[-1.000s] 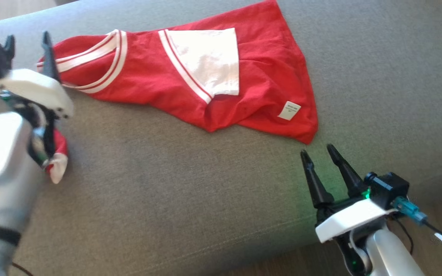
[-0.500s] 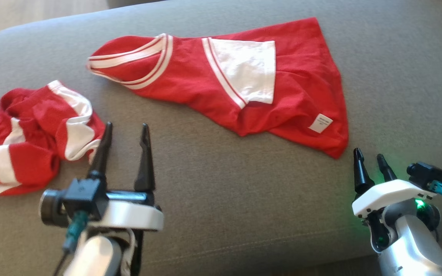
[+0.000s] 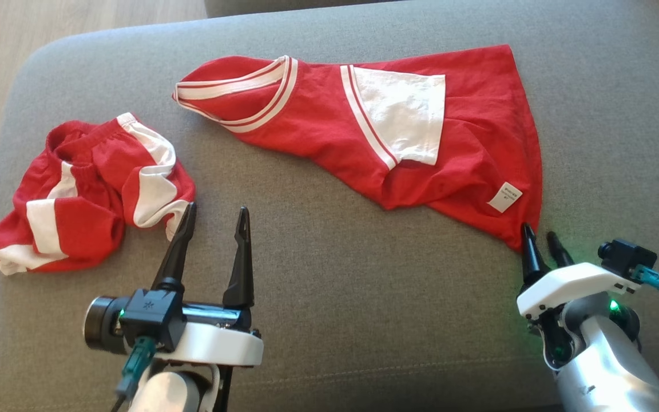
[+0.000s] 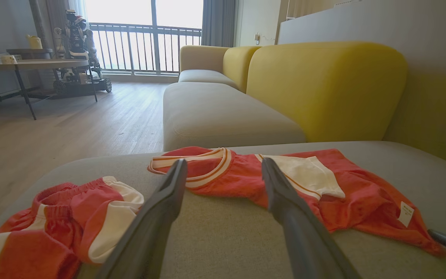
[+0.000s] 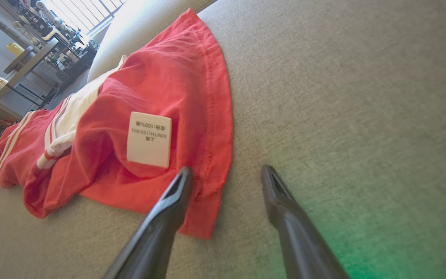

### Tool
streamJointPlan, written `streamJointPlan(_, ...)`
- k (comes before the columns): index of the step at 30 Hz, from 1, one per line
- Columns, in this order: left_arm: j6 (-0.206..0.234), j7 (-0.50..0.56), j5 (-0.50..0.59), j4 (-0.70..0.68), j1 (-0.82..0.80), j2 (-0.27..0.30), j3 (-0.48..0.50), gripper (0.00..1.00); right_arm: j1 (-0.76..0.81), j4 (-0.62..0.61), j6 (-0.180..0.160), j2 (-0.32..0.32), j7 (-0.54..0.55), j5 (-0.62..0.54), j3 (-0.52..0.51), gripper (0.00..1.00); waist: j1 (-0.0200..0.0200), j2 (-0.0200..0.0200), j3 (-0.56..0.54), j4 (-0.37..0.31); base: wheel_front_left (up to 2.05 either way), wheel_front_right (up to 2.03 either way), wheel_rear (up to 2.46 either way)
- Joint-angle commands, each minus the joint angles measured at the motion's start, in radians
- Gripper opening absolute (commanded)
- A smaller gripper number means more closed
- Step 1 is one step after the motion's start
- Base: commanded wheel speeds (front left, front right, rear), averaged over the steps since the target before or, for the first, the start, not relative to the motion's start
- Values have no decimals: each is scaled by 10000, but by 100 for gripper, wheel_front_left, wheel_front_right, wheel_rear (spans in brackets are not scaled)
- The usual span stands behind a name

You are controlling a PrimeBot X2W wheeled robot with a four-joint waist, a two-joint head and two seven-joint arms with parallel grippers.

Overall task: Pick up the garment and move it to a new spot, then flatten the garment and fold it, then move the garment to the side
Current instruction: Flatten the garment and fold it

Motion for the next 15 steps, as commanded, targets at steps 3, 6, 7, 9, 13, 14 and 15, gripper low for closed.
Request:
streamJointPlan(3,-209,-122,280,-228,-141,-193,582,100,-250,271,-2,55,-48,442,617,0,0,-1,-67,7,0,0,0)
streamJointPlan(6,-315,-122,395,-198,-86,-292,719,100,-303,408,-2,55,-48,762,973,0,0,-1,-87,-50,0,0,0)
streamJointPlan(7,-315,-122,395,-198,-86,-292,719,100,-303,408,-2,55,-48,762,973,0,0,-1,-87,-50,0,0,0)
streamJointPlan(9,-384,-122,458,-188,-59,-345,813,100,-320,352,-2,55,-48,877,1128,0,0,-1,-101,-107,0,0,0)
streamJointPlan(13,-496,-122,576,-209,-9,-437,995,100,-188,-154,-2,55,-48,810,867,0,0,-1,-165,-259,0,0,0)
streamJointPlan(14,-513,-122,605,-216,13,-456,1042,100,-110,-345,-2,55,-48,717,747,0,0,-1,-186,-305,0,0,0)
streamJointPlan(15,-550,-122,655,-240,70,-494,1127,100,109,-749,-2,55,-48,566,525,0,0,-1,-242,-415,0,0,0)
